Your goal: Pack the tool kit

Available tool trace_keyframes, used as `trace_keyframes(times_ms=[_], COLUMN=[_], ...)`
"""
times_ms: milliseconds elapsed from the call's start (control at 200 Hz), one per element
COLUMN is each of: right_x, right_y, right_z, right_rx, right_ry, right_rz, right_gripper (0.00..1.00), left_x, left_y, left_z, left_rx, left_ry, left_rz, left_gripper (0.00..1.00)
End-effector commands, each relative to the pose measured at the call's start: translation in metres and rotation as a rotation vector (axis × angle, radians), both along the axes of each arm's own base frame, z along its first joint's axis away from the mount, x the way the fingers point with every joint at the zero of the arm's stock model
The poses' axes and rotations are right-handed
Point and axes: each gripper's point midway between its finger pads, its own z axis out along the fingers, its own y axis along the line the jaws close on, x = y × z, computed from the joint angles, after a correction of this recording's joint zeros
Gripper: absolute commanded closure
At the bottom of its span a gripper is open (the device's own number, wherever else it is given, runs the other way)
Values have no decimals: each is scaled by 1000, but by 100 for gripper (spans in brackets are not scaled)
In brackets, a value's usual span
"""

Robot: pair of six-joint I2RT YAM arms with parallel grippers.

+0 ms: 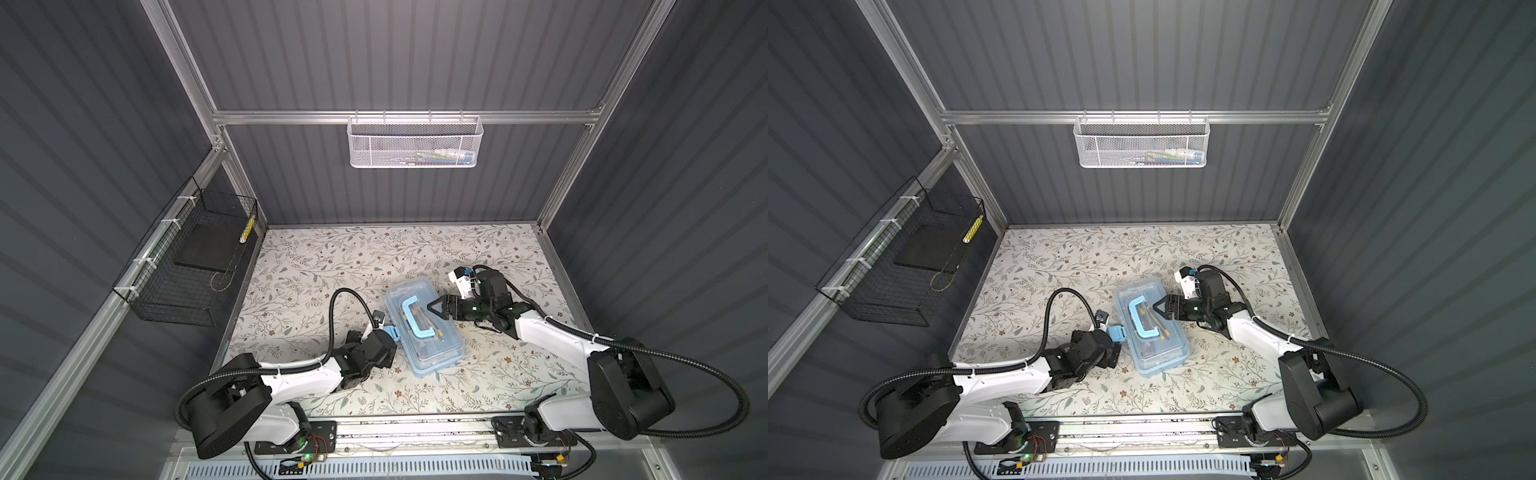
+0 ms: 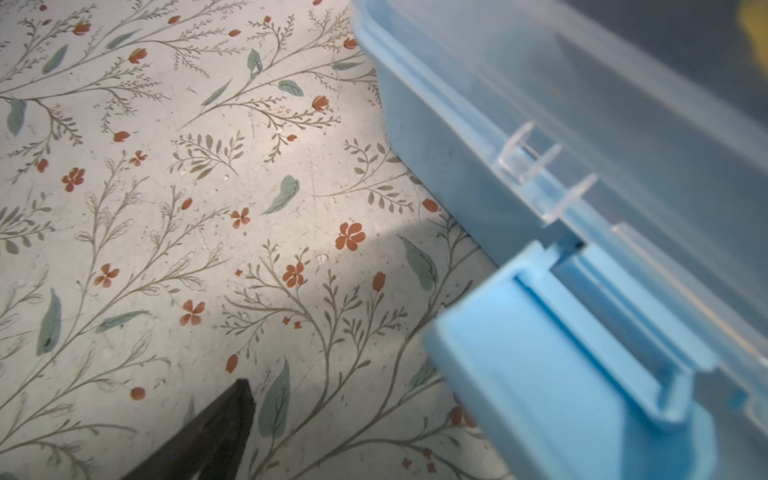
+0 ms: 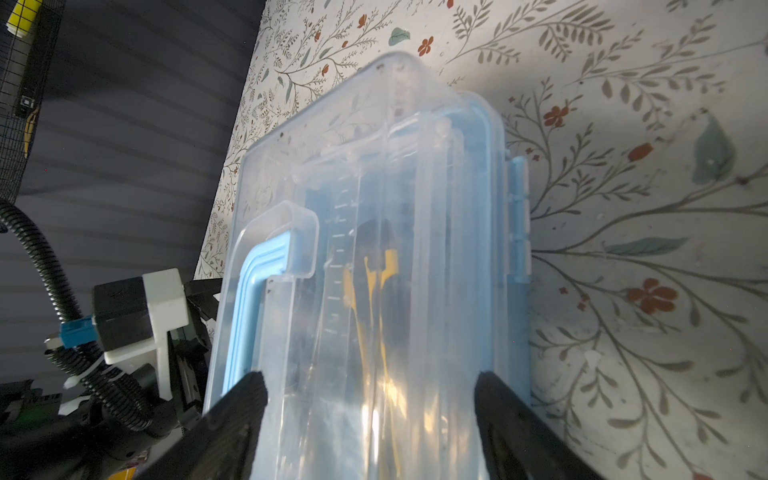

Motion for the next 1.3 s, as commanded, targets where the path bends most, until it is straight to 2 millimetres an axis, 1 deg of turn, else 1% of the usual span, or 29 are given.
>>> trace_keyframes(times_ms=[0,170,330,425,506,601,731,806,866,941,996,1081,1176,1241,1296], right_x=[-7,-7,-8,-9,-8,-7,-7,-8,-8,-7,-8,-8,-8,-9,-9], right_y=[8,10,10,11,11,12,13,13,12,12,13,12,13,13,13], right_z=[-1,-2,-3,-3,-3,-3,-4,-4,-4,-4,-5,-6,-6,-6,-6], right_rx=[16,21,18,21,22,26,27,26,24,22,22,23,25,24,25], right_ry=[32,35,34,35,35,35,40,40,40,39,41,46,45,49,50], right_rz=[46,53,53,57,56,58,61,62,61,61,63,60,61,64,66], right_gripper=[19,19,19,19,19,19,19,19,19,19,19,19,19,19,19], left_x=[3,2,1,1,-1,-1,1,1,2,2,4,6,6,7,7], left_y=[13,6,2,-2,-10,-21,-34,-36,-35,-34,-35,-36,-37,-38,-38], left_z=[4,17,33,41,42,36,30,34,39,43,45,47,46,47,47], left_rx=[7,-77,-174,-231,-270,-283,-287,-308,-327,-361,-386,-408,-419,-433,-449], left_ry=[-23,-41,-74,-94,-94,-73,-37,-41,-54,-67,-60,-50,-41,-35,-29], left_rz=[63,51,46,27,-3,-35,-52,-55,-49,-55,-58,-65,-71,-68,-61], left_gripper=[1,2,13,17,22,31,37,37,32,29,31,36,41,42,40])
